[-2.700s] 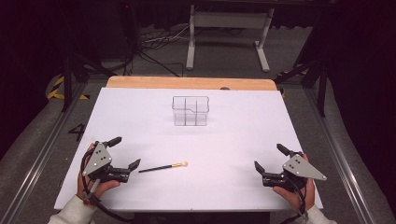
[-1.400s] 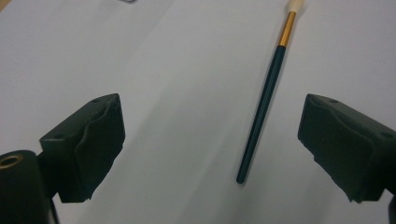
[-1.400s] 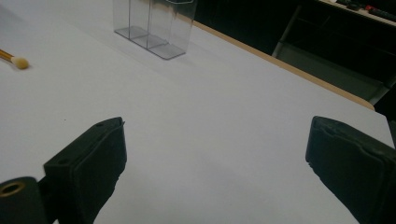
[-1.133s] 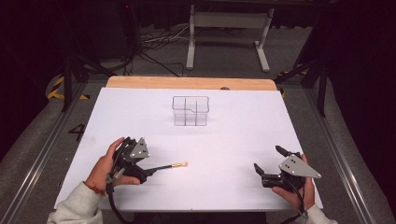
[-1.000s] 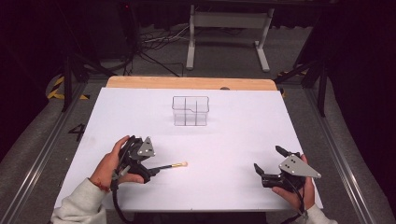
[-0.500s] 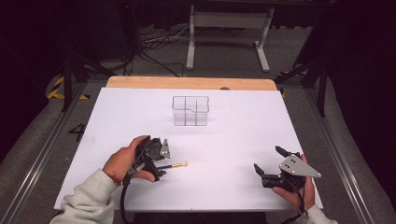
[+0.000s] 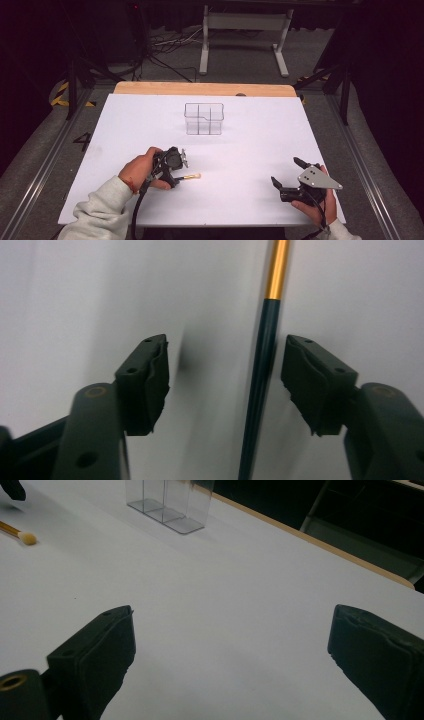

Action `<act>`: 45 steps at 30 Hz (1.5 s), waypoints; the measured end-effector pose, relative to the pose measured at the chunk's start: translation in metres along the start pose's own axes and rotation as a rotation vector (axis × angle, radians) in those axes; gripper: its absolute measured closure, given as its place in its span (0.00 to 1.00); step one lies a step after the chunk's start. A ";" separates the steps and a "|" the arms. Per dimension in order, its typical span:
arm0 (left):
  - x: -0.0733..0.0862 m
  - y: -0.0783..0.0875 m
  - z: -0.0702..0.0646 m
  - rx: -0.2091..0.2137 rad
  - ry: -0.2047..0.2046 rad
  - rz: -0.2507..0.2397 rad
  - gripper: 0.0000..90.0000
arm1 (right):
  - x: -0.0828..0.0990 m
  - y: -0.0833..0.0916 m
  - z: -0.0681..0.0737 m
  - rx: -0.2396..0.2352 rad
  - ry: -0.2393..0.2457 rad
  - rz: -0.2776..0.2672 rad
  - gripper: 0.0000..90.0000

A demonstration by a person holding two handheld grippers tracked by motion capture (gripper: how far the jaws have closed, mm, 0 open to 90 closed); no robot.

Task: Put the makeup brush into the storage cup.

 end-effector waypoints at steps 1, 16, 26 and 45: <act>0.000 0.001 -0.002 0.016 -0.010 0.005 0.51 | 0.000 0.000 0.000 0.001 0.000 0.001 0.07; -0.002 0.003 -0.012 0.087 -0.028 0.031 0.92 | 0.002 -0.001 0.001 -0.012 -0.006 0.011 0.07; 0.001 0.007 -0.004 0.026 -0.009 0.012 0.92 | 0.002 0.000 -0.001 -0.008 -0.016 0.007 0.07; 0.015 0.037 0.019 -0.105 0.153 -0.166 0.92 | 0.002 0.002 -0.007 0.018 -0.039 -0.003 0.07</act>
Point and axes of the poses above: each handheld gripper's, and its own axes: y roughly backward along the jaws, x roughly out of its underside, z roughly to its left, the point moved 10 cm from there along -y, roughly forward along the jaws, and after that the axes turned 6 degrees about -x, right-handed, at the moved point
